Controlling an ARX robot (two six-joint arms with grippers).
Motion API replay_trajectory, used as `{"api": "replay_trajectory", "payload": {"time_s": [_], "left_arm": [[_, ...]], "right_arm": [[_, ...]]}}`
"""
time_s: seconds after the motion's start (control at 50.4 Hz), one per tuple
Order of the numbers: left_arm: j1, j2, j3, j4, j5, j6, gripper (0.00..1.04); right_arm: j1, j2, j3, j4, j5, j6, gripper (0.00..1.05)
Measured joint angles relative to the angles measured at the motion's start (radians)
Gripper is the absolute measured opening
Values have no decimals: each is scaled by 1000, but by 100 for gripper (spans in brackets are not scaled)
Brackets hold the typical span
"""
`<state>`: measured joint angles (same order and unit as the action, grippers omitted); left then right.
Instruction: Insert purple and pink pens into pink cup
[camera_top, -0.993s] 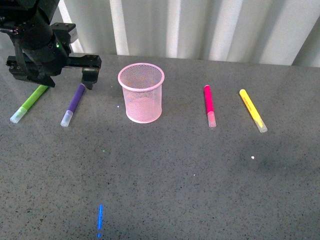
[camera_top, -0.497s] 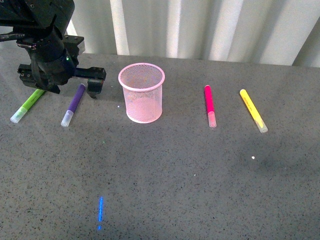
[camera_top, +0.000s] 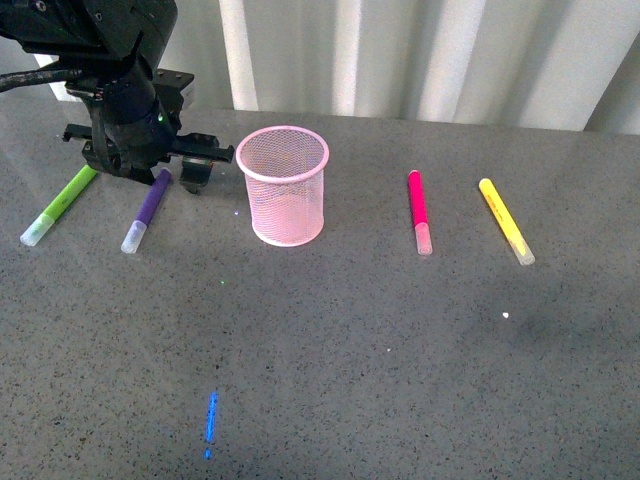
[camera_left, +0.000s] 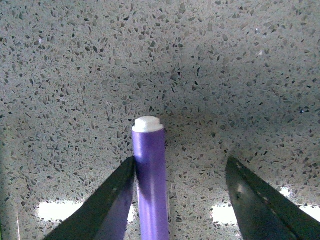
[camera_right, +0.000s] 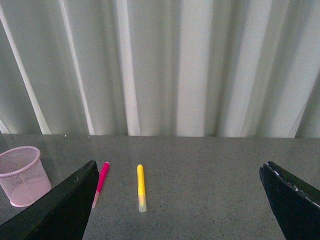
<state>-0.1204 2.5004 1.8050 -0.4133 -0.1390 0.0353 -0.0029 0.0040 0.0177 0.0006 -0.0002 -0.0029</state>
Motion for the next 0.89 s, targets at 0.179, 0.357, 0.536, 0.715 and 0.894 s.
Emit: {"api": "replay_trajectory", "payload": {"time_s": [0.179,0.357,0.536,0.715,0.894], "left_arm": [[5,0,-8,7,-31,14,25],[10,-5,-26,31,-38,13,12],[25,-50,-84,92,-14,4,12],[83,-205,-157,227,8,0,12],[121,-438,-295,546,-24,-108,12]], "right_arm": [[0,0,0,0,0,0,98],[0,0,0,0,0,0,98],[0,0,0,0,0,0,98],[0,0,0,0,0,0,98],[0,0,0,0,0,0,98]]}}
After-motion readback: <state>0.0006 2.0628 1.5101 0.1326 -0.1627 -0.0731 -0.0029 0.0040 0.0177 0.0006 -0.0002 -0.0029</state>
